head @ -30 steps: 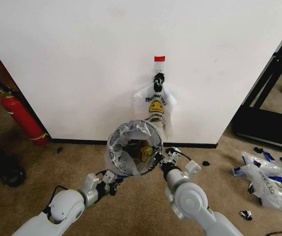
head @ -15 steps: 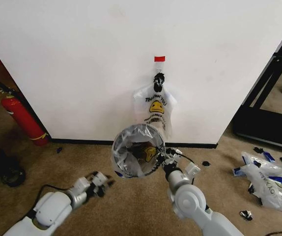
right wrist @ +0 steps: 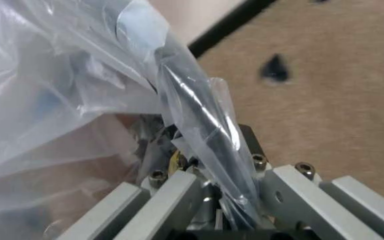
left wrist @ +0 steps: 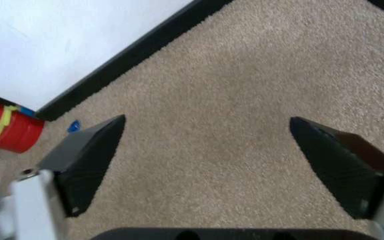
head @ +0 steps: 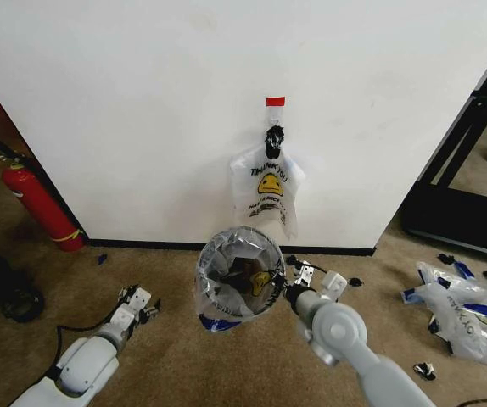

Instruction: Pick up the garbage bag from the wall and place it over the trash bin.

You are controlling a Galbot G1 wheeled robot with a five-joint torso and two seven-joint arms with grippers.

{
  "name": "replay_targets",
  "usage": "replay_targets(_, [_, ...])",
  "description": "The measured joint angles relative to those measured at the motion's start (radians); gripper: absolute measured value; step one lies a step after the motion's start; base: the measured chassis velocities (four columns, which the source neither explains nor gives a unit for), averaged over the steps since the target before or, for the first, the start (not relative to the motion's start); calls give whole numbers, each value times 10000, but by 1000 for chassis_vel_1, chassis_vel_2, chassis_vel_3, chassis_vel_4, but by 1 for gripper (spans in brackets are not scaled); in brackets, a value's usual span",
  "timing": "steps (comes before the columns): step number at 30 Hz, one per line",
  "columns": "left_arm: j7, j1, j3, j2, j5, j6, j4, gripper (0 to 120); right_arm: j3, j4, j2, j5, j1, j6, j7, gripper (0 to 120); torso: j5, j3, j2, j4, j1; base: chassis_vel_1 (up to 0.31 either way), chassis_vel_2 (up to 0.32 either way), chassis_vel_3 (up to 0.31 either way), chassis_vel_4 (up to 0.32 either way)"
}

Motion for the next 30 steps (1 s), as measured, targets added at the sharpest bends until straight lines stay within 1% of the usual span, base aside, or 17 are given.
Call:
replay_targets(2, [-1, 41, 50, -91, 70, -2, 7, 100, 94, -288, 251, 24, 209, -259, 693, 0, 1, 0, 0, -4, 0, 0, 0, 0, 0])
replay_targets(4, [-1, 51, 87, -145, 112, -2, 14, 100, 125, -499, 396, 40, 366, -540, 1150, 0, 0, 0, 0, -1, 0, 0, 0, 0, 0])
replay_targets(7, [-7, 53, 115, -190, 137, -2, 35, 100, 128, -773, 448, -8, 472, -651, 1388, 0, -1, 0, 0, 0, 0, 0, 0, 0, 0])
replay_targets(16, [-78, 112, 172, -339, 212, -49, 78, 100, 67, -1881, 644, -420, 621, -967, 1421, 0, -1, 0, 0, -3, 0, 0, 0, 0, 0])
replay_targets(20, [-82, 152, 168, -352, 236, -106, 96, 100, 40, -2048, 726, -530, 679, -965, 1347, 0, -1, 0, 0, -2, 0, 0, 0, 0, 0])
replay_targets(21, [-86, 172, 157, -358, 244, -131, 98, 100, 29, -2058, 749, -541, 683, -958, 1323, 1, -2, 0, 0, -2, 0, 0, 0, 0, 0])
replay_targets(24, [-101, 237, 114, -364, 265, -204, 98, 100, -15, -1842, 751, -550, 617, -897, 1296, 16, 0, 0, 0, -2, 0, 0, 0, 0, 0])
replay_targets(25, [-101, 237, 114, -364, 265, -204, 98, 100, -15, -1842, 751, -550, 617, -897, 1296, 16, 0, 0, 0, -2, 0, 0, 0, 0, 0])
replay_targets(29, [-124, 290, 58, -355, 272, -287, 88, 100, -35, -941, 525, -510, 443, -824, 1510, 31, 0, 0, 0, -1, 0, 0, 0, 0, 0])
replay_targets(30, [-131, 307, 50, -351, 276, -309, 82, 100, -45, -554, 407, -488, 355, -838, 1614, 36, 0, 0, 0, -1, 0, 0, 0, 0, 0])
